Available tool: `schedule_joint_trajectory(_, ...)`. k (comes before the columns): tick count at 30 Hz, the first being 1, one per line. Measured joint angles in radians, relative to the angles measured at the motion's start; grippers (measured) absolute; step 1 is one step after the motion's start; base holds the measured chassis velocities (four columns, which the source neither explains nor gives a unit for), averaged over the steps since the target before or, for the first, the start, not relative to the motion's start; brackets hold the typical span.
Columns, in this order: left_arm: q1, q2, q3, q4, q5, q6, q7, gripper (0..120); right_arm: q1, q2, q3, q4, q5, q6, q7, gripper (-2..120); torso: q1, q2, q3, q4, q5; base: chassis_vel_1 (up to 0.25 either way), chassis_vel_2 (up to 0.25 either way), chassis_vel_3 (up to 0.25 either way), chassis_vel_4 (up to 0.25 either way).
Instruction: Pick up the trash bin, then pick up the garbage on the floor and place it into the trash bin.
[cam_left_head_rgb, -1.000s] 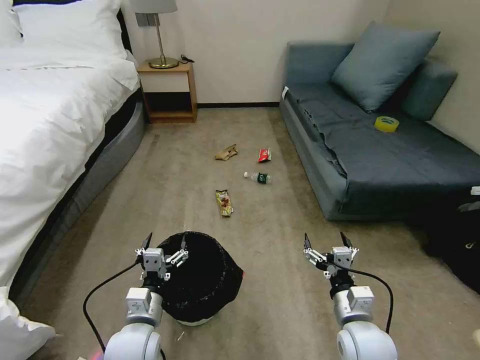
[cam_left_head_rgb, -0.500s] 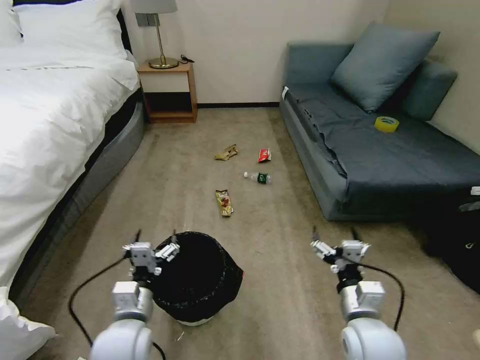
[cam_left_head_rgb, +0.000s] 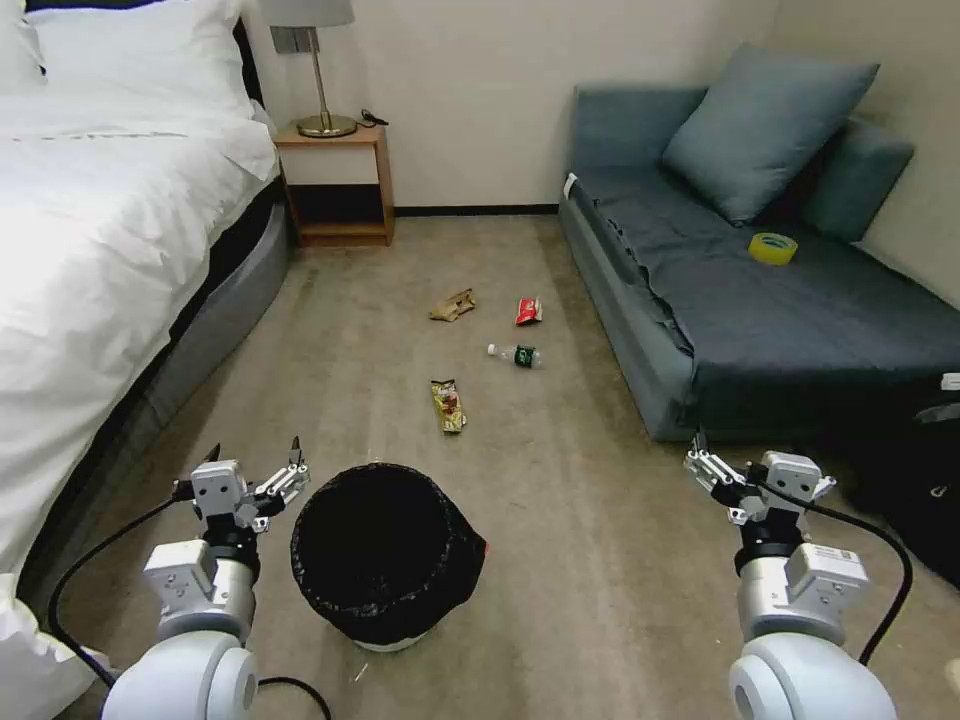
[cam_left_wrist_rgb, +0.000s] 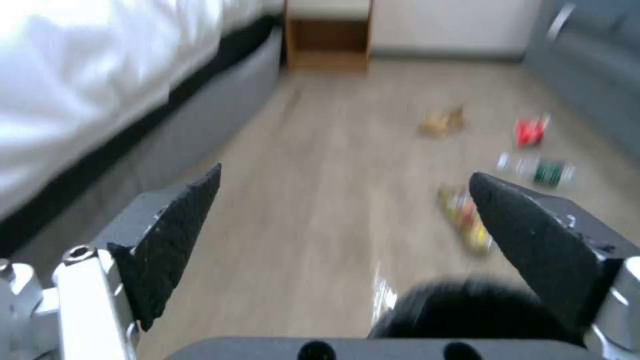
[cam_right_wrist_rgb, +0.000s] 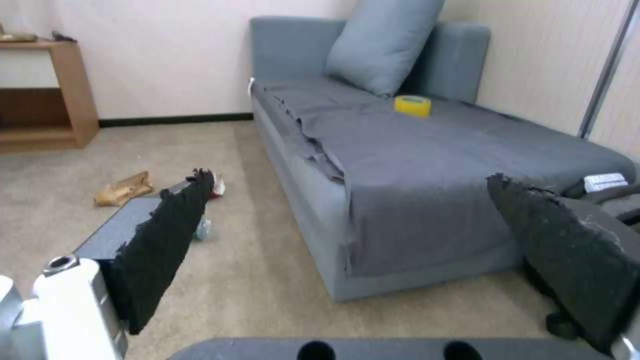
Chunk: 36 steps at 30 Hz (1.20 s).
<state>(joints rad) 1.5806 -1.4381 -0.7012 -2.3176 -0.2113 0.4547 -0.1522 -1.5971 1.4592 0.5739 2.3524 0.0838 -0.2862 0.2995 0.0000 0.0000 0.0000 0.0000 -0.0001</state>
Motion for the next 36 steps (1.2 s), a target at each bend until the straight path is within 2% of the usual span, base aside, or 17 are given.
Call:
schedule_joint_trajectory(1,0.0,0.0,0.0,0.0,0.0,0.0,0.0,100,0.0,0.0,0.0,0.0,0.0,0.0,0.0,100,0.0,0.0,0.0,0.0,0.0,0.0,0.0,0.0,0.0)
schedule_joint_trajectory(2,0.002,0.037,-0.006,0.0,-0.044,0.041,-0.032,100,0.003,-0.001,-0.001,-0.003,0.0,0.0,0.002,100,0.0,0.0,0.0,-0.0001,0.0002,0.0,0.0,0.0,0.0)
schedule_joint_trajectory(4,0.003,0.06,-0.008,0.0,-0.074,0.068,-0.052,100,0.009,-0.001,-0.003,-0.011,-0.001,0.0,0.003,100,0.0,0.0,0.0,0.0,-0.0001,0.0,0.0,0.0,0.0)
schedule_joint_trajectory(10,0.003,0.064,-0.008,0.0,-0.08,0.071,-0.055,100,0.016,0.001,-0.006,-0.021,-0.008,0.001,0.003,100,0.0,0.0,0.0,0.0,0.0,0.0,0.0,0.0,0.0)
schedule_joint_trajectory(12,0.0,0.075,-0.001,0.0,-0.112,0.098,-0.076,100,0.02,0.003,-0.007,-0.023,-0.014,0.002,0.003,100,0.0,0.0,0.0,0.0002,0.0,0.0,0.0,0.0,0.0)
schedule_joint_trajectory(18,-0.02,0.127,0.049,0.017,-0.269,0.215,-0.176,100,0.023,0.007,-0.008,-0.026,-0.022,0.005,0.003,100,0.0,0.0,0.0,0.0,0.0,0.0,0.0,0.0,0.0)
schedule_joint_trajectory(21,-0.025,0.137,0.062,0.021,-0.294,0.225,-0.193,100,0.021,0.009,-0.008,-0.027,-0.026,0.007,0.006,100,0.0,0.0,0.0,0.0001,0.0006,0.0,0.0,0.0,0.0)
schedule_joint_trajectory(24,-0.043,0.161,0.119,0.048,-0.391,0.26,-0.25,100,0.017,0.009,-0.007,-0.027,-0.03,0.009,0.007,100,0.0,0.0,0.0,0.0,0.0,0.0,0.0,0.0,0.0)
schedule_joint_trajectory(26,-0.045,0.164,0.126,0.051,-0.402,0.264,-0.257,100,0.017,0.009,-0.007,-0.027,-0.03,0.009,0.007,100,0.0,0.0,0.0,0.0,0.0001,0.0,0.0,0.0,0.0)
schedule_joint_trajectory(27,-0.047,0.195,0.164,0.06,-0.446,0.283,-0.304,100,0.015,0.009,-0.007,-0.028,-0.033,0.011,0.009,100,0.0,0.0,0.0,-0.0001,-0.0003,0.0,0.0,0.0,0.0)
schedule_joint_trajectory(29,-0.049,0.211,0.177,0.076,-0.456,0.287,-0.333,100,0.015,0.01,-0.009,-0.03,-0.035,0.015,0.012,100,0.0,0.0,0.0,-0.0001,0.0004,0.0,0.0,0.0,0.0)
schedule_joint_trajectory(33,-0.052,0.216,0.174,0.099,-0.449,0.287,-0.348,100,0.015,0.013,-0.01,-0.035,-0.039,0.02,0.014,100,0.0,0.0,0.0,0.0,-0.0001,0.0,0.0,0.0,0.0)
schedule_joint_trajectory(36,-0.043,0.212,0.156,0.077,-0.433,0.287,-0.348,100,0.015,0.013,-0.01,-0.04,-0.043,0.024,0.016,100,0.0,0.0,0.0,0.0001,0.0,0.0,0.0,0.0,0.0)
